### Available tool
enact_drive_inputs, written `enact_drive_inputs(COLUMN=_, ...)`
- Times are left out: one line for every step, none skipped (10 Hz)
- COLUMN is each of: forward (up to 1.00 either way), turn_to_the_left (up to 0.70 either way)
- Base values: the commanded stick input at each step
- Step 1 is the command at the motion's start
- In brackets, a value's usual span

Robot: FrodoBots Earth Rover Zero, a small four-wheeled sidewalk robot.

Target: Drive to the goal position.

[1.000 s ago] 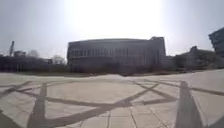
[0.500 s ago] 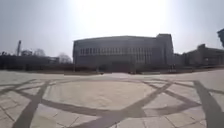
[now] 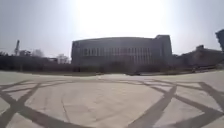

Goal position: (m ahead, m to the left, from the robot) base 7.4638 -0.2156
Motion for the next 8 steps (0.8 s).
enact_drive_inputs(forward=1.00, turn_to_the_left=0.00)
enact_drive_inputs(forward=1.00, turn_to_the_left=0.00)
enact_drive_inputs(forward=1.00, turn_to_the_left=0.00)
enact_drive_inputs(forward=1.00, turn_to_the_left=0.00)
enact_drive_inputs(forward=1.00, turn_to_the_left=0.00)
enact_drive_inputs(forward=1.00, turn_to_the_left=0.00)
enact_drive_inputs(forward=1.00, turn_to_the_left=0.00)
enact_drive_inputs(forward=1.00, turn_to_the_left=0.00)
